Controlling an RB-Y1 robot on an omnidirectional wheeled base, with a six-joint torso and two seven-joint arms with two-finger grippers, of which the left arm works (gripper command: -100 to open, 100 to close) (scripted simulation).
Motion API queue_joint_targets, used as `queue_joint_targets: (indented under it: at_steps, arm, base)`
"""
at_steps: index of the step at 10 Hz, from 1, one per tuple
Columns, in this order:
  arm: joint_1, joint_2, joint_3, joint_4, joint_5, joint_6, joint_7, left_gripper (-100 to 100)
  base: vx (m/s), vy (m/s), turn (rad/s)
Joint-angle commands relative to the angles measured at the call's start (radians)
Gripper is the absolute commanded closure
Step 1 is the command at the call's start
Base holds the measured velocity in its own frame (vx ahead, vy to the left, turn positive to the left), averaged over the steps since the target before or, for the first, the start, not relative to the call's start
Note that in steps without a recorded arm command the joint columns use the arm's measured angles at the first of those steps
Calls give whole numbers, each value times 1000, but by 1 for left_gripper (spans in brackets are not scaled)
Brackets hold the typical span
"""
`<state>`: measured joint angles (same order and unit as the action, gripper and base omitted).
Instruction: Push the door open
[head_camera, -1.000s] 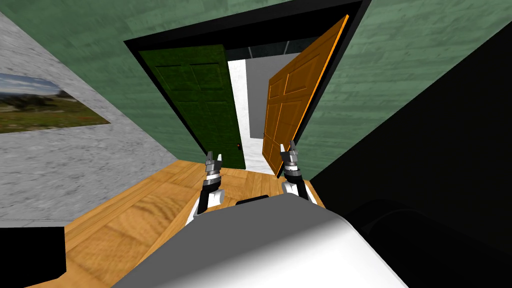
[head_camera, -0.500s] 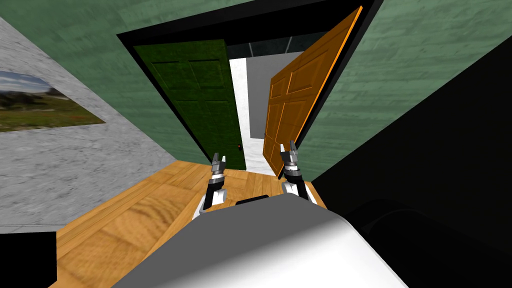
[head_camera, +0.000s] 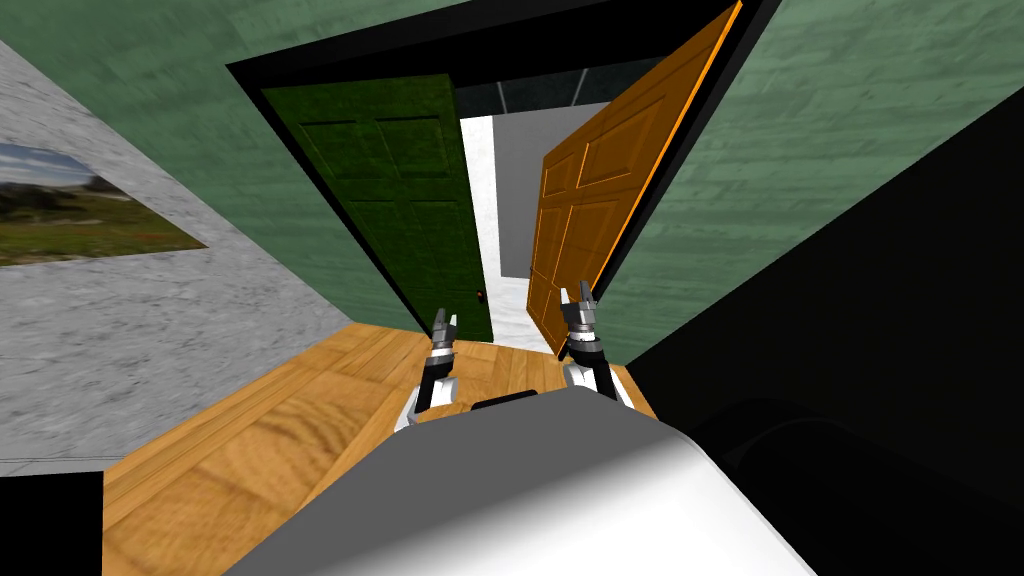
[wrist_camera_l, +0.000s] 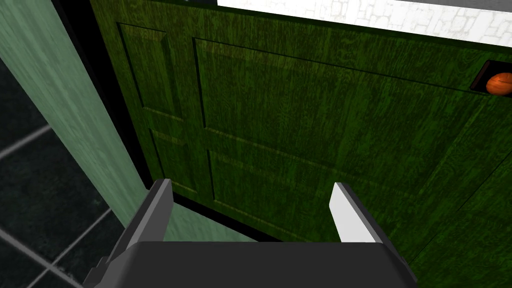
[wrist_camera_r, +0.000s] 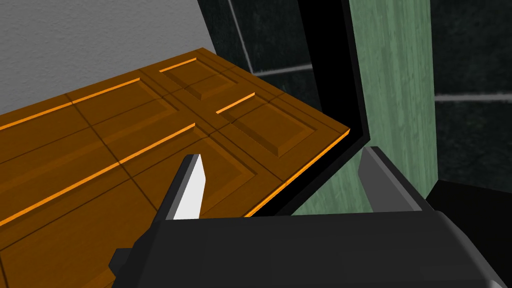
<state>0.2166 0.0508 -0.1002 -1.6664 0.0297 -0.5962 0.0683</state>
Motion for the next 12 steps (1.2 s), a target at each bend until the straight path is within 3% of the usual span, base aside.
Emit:
queue_joint_targets:
  at_steps: [1,10,11,12]
  arm:
    - [-24,2,-8,50,-7,-12,3,-100]
    - [-92,6,-26,257,-26,-48,11,-100]
    - [-110,7,-31,296,-31,-57,13,-100]
    - [-110,7,-31,303,-31,-57,13,-100]
  base:
    - [76,52,-5]
    - [50,30,-4]
    - [63,28,-2]
    - [54,26,-5]
